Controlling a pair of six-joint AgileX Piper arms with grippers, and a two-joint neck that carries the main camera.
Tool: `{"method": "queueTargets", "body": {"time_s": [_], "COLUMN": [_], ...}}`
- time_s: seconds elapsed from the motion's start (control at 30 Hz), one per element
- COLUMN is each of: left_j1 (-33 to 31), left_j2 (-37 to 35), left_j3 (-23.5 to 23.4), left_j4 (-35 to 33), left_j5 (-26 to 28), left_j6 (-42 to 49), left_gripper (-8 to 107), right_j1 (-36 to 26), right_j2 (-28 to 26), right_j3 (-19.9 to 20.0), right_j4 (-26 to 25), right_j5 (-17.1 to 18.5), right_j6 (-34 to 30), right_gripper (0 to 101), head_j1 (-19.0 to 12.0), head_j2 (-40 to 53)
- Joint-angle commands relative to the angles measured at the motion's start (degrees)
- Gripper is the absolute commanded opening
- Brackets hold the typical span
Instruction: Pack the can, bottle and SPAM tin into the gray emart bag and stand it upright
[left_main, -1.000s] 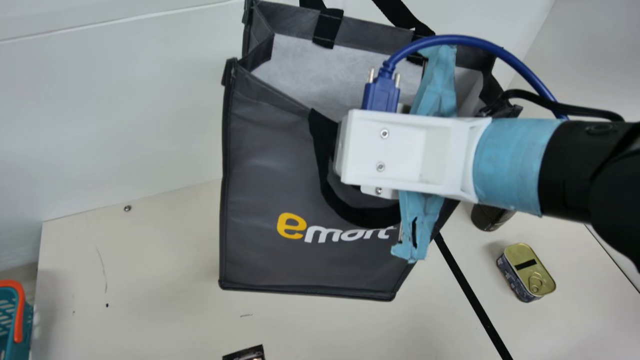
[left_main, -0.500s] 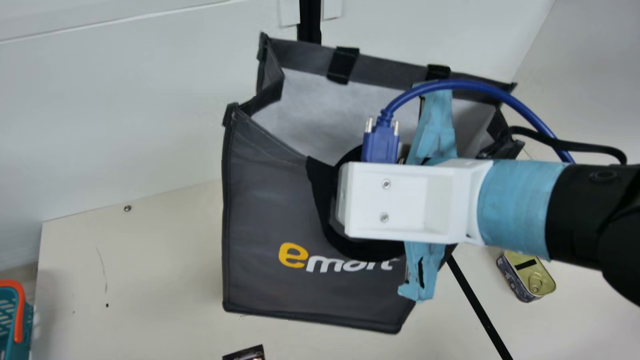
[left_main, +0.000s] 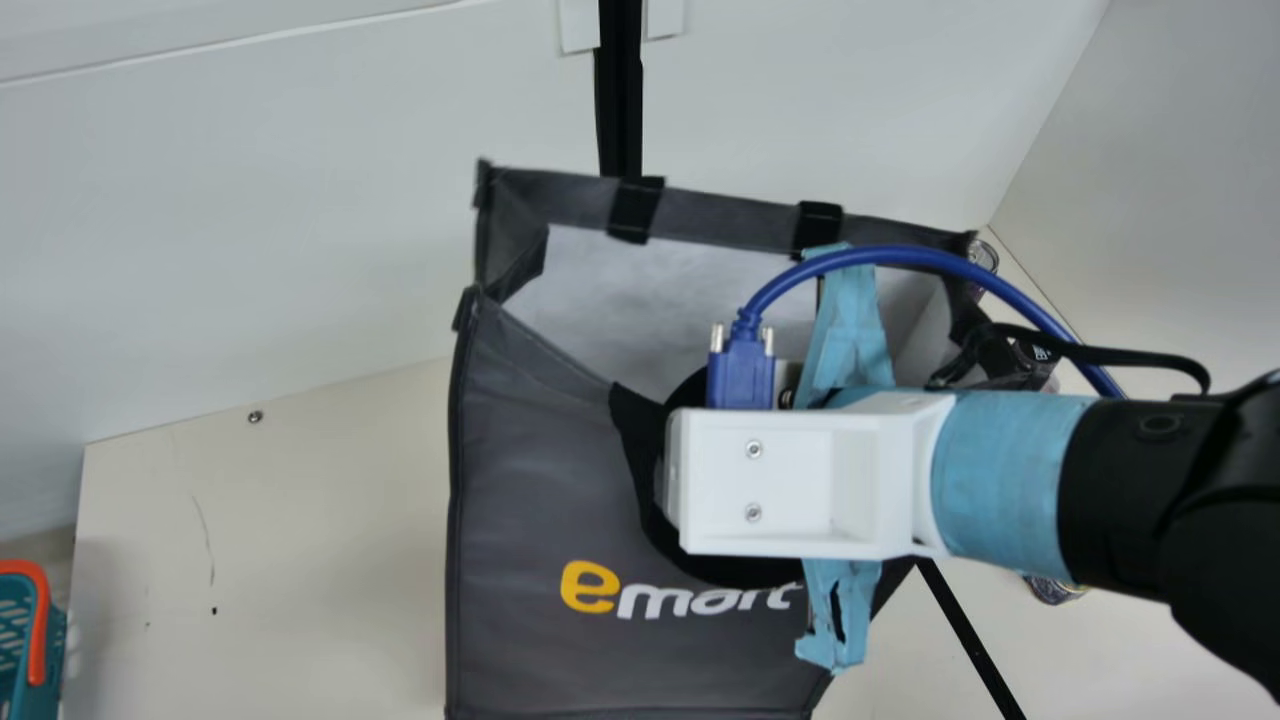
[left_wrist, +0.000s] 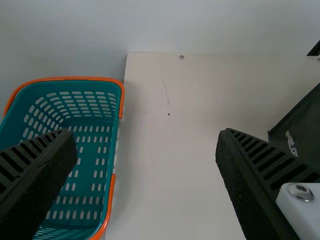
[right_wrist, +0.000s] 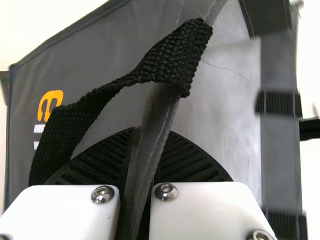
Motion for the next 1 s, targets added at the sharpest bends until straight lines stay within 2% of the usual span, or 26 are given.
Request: {"method": "queueTargets", "body": {"time_s": [0.0, 0.43, 0.97], "left_j1": [0.0, 0.0, 0.0], "left_j2": [0.0, 0.0, 0.0], "left_j3": [0.0, 0.0, 0.0], "left_j4": [0.0, 0.0, 0.0], "left_j5": [0.0, 0.0, 0.0], "left_j6": [0.0, 0.0, 0.0], "left_gripper": [90, 90, 90], "right_j1": [0.45, 4.5, 10.28], "right_j2": [-0.11, -1.42, -3.03], "right_j3": [0.69, 4.42, 5.69], "right_j4": [-0.02, -0.12, -1.38], "right_j5": [0.13, 0.13, 0.13], "right_j6": [0.45, 4.64, 11.06], "right_gripper": [0, 0, 53], "head_j1": [-1.3, -1.3, -1.3], "head_j2": [-0.14, -0.14, -0.14]}}
